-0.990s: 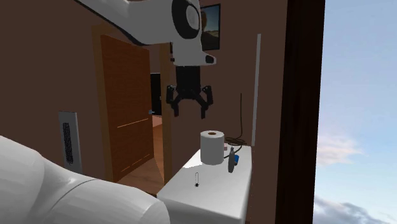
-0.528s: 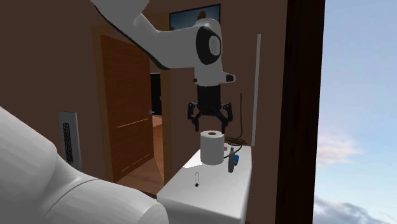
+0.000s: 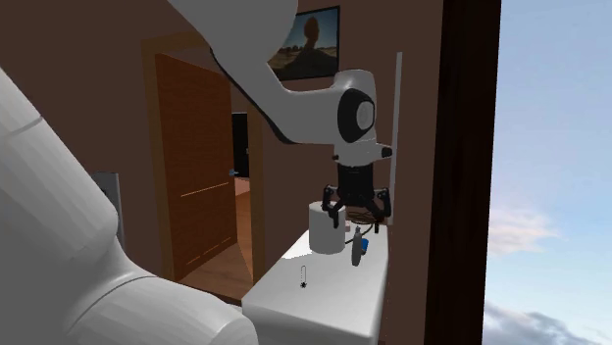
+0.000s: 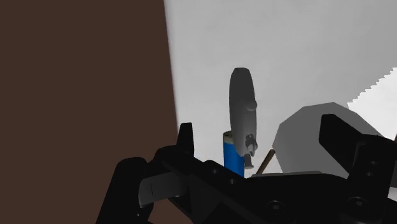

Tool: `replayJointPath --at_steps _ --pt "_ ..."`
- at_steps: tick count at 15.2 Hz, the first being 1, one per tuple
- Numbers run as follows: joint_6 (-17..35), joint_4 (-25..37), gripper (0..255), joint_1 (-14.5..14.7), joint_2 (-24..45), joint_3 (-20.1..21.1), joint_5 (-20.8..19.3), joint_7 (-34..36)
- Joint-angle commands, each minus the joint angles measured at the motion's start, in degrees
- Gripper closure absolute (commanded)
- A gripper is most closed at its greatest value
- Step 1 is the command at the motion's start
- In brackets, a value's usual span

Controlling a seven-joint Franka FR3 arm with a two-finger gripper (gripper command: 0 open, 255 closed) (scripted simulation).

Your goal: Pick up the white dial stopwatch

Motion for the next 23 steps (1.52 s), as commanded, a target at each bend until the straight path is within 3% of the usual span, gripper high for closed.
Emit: replayJointPath --at_steps 1,9,10,19,23 --pt "2.4 -0.9 0 0.0 1.4 -0.5 0.0 -0.3" --pt "7.3 -3.7 0 0.0 3.4 -1.1 0.0 -0.6" --pt "7.3 -3.7 255 0.0 3.4 -1.1 0.0 -0.5" --pt "7.3 -3.7 255 0.0 3.4 -1.1 0.0 -0.6" --pt "3.8 -1.7 255 0.0 1.9 -0.7 0.0 -0.4"
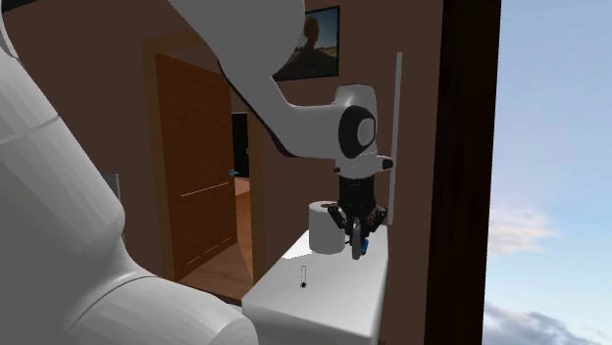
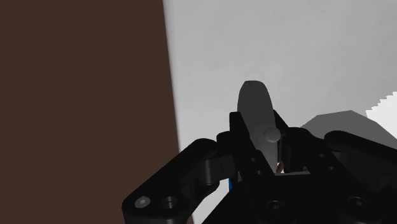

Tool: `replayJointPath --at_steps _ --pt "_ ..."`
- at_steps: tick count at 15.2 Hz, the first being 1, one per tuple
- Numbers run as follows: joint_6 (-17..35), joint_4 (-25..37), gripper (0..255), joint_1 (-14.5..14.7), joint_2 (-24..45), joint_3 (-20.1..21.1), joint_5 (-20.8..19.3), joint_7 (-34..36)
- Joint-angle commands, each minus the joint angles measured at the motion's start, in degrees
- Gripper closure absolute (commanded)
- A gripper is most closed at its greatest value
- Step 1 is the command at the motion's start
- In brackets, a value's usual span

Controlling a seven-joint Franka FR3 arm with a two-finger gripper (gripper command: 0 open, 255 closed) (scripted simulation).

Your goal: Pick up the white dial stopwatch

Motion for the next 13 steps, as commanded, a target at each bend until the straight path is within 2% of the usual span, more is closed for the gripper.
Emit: replayJointPath --at_steps 1,11,13 --pt "-1.6 0.9 255 0.0 -0.7 0.2 0.0 0.0" --pt "-10.0 6.8 255 0.0 -3.2 1.1 0.2 0.3" --pt "-10.1 6.9 255 0.0 -3.2 1.1 0.2 0.3"
